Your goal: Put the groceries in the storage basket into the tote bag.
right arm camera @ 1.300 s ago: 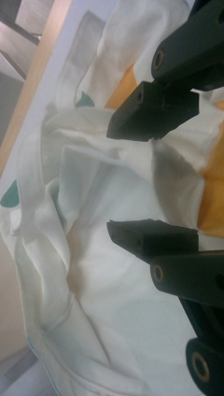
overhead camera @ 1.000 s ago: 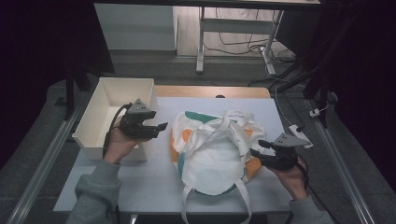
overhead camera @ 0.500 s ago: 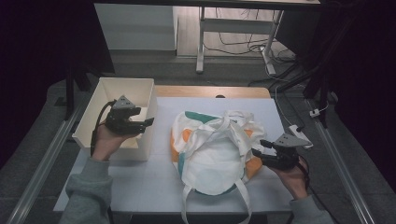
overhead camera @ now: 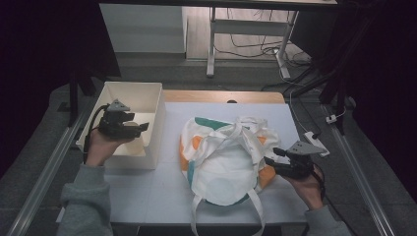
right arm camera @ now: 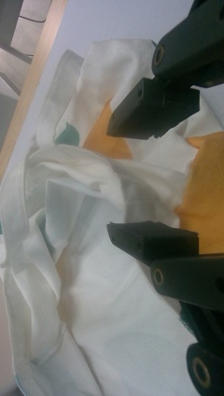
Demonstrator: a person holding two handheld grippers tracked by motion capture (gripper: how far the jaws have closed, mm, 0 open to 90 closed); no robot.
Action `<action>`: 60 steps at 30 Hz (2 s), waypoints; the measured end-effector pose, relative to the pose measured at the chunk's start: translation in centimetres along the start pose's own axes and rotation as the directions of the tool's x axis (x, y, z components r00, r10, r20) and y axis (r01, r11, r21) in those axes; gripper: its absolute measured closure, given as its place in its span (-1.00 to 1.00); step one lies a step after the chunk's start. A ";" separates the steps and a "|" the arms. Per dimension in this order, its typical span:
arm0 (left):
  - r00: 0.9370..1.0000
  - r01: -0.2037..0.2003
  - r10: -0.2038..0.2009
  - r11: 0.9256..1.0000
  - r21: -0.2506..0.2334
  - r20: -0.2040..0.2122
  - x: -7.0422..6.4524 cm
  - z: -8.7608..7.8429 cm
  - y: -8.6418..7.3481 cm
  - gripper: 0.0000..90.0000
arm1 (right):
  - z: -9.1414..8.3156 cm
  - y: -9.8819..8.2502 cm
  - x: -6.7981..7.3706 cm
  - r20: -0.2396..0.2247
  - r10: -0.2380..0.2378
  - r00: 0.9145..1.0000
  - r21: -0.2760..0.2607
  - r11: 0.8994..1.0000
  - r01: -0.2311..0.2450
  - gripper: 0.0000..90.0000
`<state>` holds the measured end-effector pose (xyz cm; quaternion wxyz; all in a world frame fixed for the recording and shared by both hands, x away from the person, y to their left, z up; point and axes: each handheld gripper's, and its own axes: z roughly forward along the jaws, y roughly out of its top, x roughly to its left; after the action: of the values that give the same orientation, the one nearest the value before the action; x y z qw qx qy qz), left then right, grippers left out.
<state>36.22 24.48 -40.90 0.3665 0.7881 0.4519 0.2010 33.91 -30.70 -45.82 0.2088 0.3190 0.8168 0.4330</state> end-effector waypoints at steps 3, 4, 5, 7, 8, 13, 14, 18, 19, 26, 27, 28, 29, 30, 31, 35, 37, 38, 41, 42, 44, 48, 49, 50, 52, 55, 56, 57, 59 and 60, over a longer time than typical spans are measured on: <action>1.000 0.016 -0.016 1.000 0.007 0.001 0.6 0.0 -0.3 -0.30 | 0.0 0.0 0.0 0.000 0.001 1.000 0.000 1.000 -0.001 0.03; 1.000 0.019 -0.019 1.000 0.008 -0.004 0.7 -0.1 -0.3 -0.31 | 0.1 0.0 0.0 -0.002 0.002 1.000 0.001 1.000 -0.002 0.03; 1.000 0.021 -0.021 1.000 0.008 -0.006 0.8 -0.1 -0.4 -0.32 | 0.1 0.0 0.0 -0.003 0.002 1.000 0.000 1.000 -0.002 0.03; 1.000 0.025 -0.025 1.000 0.012 -0.012 1.0 -0.2 -0.5 -0.33 | 0.2 0.0 0.1 -0.005 0.001 1.000 0.001 1.000 -0.001 0.03; 1.000 0.024 -0.024 1.000 0.020 -0.008 1.0 -0.2 -0.6 -0.34 | 0.2 0.0 0.1 -0.005 0.000 1.000 0.003 1.000 0.000 0.03; 0.999 0.033 -0.032 0.998 0.055 -0.025 1.5 0.0 -0.9 -0.45 | 0.5 0.1 0.2 -0.013 -0.005 1.000 0.006 1.000 0.005 0.02; 0.999 0.036 -0.035 0.998 0.057 -0.026 1.6 0.0 -1.0 -0.46 | 0.5 0.1 0.2 -0.013 -0.006 1.000 0.008 1.000 0.007 0.02; 0.999 0.045 -0.043 0.996 0.073 -0.031 2.1 0.0 -1.2 -0.53 | 0.6 0.0 0.1 -0.012 -0.006 1.000 0.012 1.000 0.006 0.02; 0.998 0.046 -0.043 0.996 0.081 -0.041 2.2 0.1 -1.3 -0.55 | 0.6 0.0 0.1 -0.011 -0.006 1.000 0.012 1.000 0.006 0.02; 0.997 0.065 -0.059 0.989 0.131 -0.046 3.1 0.7 -1.9 -0.69 | 0.6 0.0 0.2 -0.010 -0.005 1.000 0.016 1.000 0.005 0.01; 0.998 0.063 -0.058 0.988 0.138 -0.039 3.2 0.9 -2.0 -0.72 | 0.6 0.0 0.2 -0.010 -0.005 1.000 0.016 1.000 0.005 0.01; 0.998 0.064 -0.060 0.988 0.143 -0.036 3.2 1.0 -2.0 -0.75 | 0.6 0.0 0.2 -0.010 -0.005 1.000 0.015 1.000 0.005 0.01; 0.998 0.062 -0.058 0.987 0.150 -0.036 3.2 1.2 -2.1 -0.78 | 0.6 0.0 0.1 -0.009 -0.005 1.000 0.015 1.000 0.006 0.01; 0.997 0.061 -0.055 0.986 0.155 -0.047 3.2 1.4 -2.1 -0.81 | 0.6 0.0 0.1 -0.009 -0.004 1.000 0.015 1.000 0.004 0.01; 0.997 0.049 -0.039 0.986 0.157 -0.065 3.2 1.6 -2.2 -0.85 | 0.6 0.0 0.1 -0.008 -0.005 1.000 0.017 1.000 0.006 0.01; 0.998 0.047 -0.038 0.981 0.186 -0.054 3.3 2.3 -2.4 -0.90 | 0.7 -0.1 0.1 -0.009 -0.004 1.000 0.022 1.000 0.005 0.01; 0.998 0.050 -0.039 0.979 0.196 -0.057 3.3 2.6 -2.5 -0.91 | 0.8 -0.1 0.2 -0.010 -0.005 1.000 0.021 1.000 0.005 0.01; 0.998 0.049 -0.039 0.979 0.200 -0.054 3.4 2.8 -2.5 -0.91 | 0.8 -0.1 0.2 -0.010 -0.005 1.000 0.021 1.000 0.005 0.01; 0.998 0.061 -0.053 0.973 0.222 -0.039 3.5 3.4 -2.4 -0.91 | 0.8 -0.1 0.2 -0.010 -0.007 1.000 0.026 1.000 0.007 0.01; 0.998 0.066 -0.060 0.971 0.230 -0.033 3.6 3.7 -2.4 -0.89 | 0.8 -0.1 0.2 -0.011 -0.005 1.000 0.025 1.000 0.005 0.01; 0.997 0.073 -0.063 0.964 0.256 -0.045 3.6 4.4 -2.4 -0.89 | 0.9 -0.2 0.2 -0.013 -0.003 1.000 0.027 1.000 0.004 0.01; 0.997 0.078 -0.069 0.954 0.288 -0.043 3.8 5.2 -2.5 -0.87 | 1.1 -0.2 0.2 -0.016 -0.002 1.000 0.035 0.999 0.002 0.01; 0.996 0.082 -0.072 0.954 0.289 -0.042 3.8 5.4 -2.5 -0.86 | 1.1 -0.2 0.2 -0.017 -0.003 1.000 0.035 0.999 0.004 0.01; 0.996 0.083 -0.074 0.953 0.292 -0.043 3.9 5.4 -2.5 -0.83 | 1.0 -0.2 0.2 -0.015 -0.005 1.000 0.036 0.999 0.005 0.01; 0.996 0.088 -0.082 0.953 0.290 -0.034 4.0 5.6 -2.5 -0.76 | 1.0 -0.2 0.2 -0.015 -0.004 1.000 0.035 0.999 0.005 0.01; 0.995 0.095 -0.086 0.952 0.292 -0.042 4.1 5.9 -2.4 -0.64 | 1.1 -0.2 0.2 -0.017 -0.003 1.000 0.036 0.999 0.004 0.01; 0.996 0.094 -0.087 0.951 0.293 -0.037 4.1 6.0 -2.4 -0.60 | 1.1 -0.2 0.2 -0.018 -0.003 1.000 0.035 0.999 0.004 0.01; 0.995 0.096 -0.089 0.952 0.292 -0.035 4.1 6.1 -2.4 -0.59 | 1.1 -0.2 0.2 -0.018 -0.005 1.000 0.035 0.999 0.006 0.01; 0.995 0.096 -0.092 0.952 0.291 -0.030 4.3 6.1 -2.4 -0.59 | 1.1 -0.2 0.2 -0.018 -0.007 1.000 0.036 0.999 0.008 0.01; 0.995 0.098 -0.094 0.952 0.289 -0.028 4.3 6.0 -2.5 -0.58 | 1.1 -0.2 0.2 -0.017 -0.007 1.000 0.036 0.999 0.007 0.01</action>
<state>40.94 26.58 -46.75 0.2532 0.8090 0.5167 0.1199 34.35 -30.00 -46.64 0.1976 0.3161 0.8273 0.4203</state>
